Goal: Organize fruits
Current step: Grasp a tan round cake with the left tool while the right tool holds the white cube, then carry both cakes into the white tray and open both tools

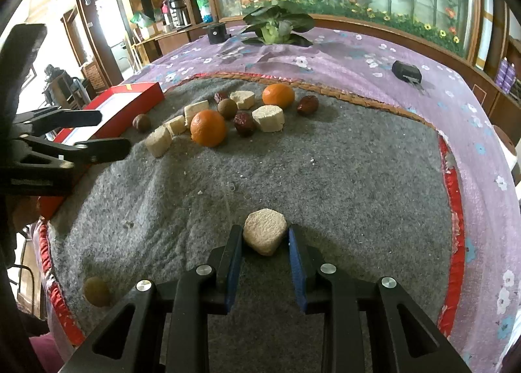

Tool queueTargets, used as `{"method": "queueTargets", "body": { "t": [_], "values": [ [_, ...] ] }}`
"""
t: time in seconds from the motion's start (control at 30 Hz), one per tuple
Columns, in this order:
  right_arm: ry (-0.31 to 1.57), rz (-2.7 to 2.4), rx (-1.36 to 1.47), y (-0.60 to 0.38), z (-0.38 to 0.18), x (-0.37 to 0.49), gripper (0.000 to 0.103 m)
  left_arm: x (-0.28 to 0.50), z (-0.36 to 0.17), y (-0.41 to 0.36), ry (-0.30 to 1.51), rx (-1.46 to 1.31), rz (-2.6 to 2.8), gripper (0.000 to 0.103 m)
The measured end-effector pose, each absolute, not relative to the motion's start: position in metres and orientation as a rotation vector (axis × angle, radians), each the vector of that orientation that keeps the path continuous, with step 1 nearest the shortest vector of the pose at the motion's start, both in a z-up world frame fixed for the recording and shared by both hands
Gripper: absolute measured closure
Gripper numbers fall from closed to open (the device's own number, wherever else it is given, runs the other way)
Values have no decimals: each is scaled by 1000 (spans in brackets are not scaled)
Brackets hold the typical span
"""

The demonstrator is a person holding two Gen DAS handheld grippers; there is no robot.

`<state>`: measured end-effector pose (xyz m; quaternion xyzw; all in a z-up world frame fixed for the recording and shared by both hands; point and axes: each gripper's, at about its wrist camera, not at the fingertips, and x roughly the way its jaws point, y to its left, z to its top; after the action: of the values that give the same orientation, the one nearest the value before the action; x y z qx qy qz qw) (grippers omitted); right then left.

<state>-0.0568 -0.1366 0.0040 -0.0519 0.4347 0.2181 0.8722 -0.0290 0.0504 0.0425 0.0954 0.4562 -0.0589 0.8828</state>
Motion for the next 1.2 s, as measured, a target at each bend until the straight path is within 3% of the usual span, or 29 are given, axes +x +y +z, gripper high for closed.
{"method": "queueTargets", "body": {
  "t": [0.2,0.27,0.4,0.47,0.5,0.53,1.13,1.2],
  "values": [
    [908,455,-112,-136,4,-58,76,-17,32,47,947,148,-190,13],
    [908,454,-114,-136,4,-57,76,-12,29,46,957,135,-199,21],
    [907,452,-110,-136,4,-57,76,-4,16,42,994,119,-217,54],
    [904,446,-112,-135,5,-58,77,-4,14,44,985,105,-207,56],
    [901,446,-114,-135,7,-59,77,-5,15,45,981,106,-204,62],
    [899,449,-110,-135,8,-60,77,-6,17,46,975,104,-200,75],
    [850,494,-129,-124,49,-77,79,-40,58,81,908,18,-155,76],
    [853,508,-125,-130,46,-82,75,-42,59,83,902,12,-154,76]
  ]
}}
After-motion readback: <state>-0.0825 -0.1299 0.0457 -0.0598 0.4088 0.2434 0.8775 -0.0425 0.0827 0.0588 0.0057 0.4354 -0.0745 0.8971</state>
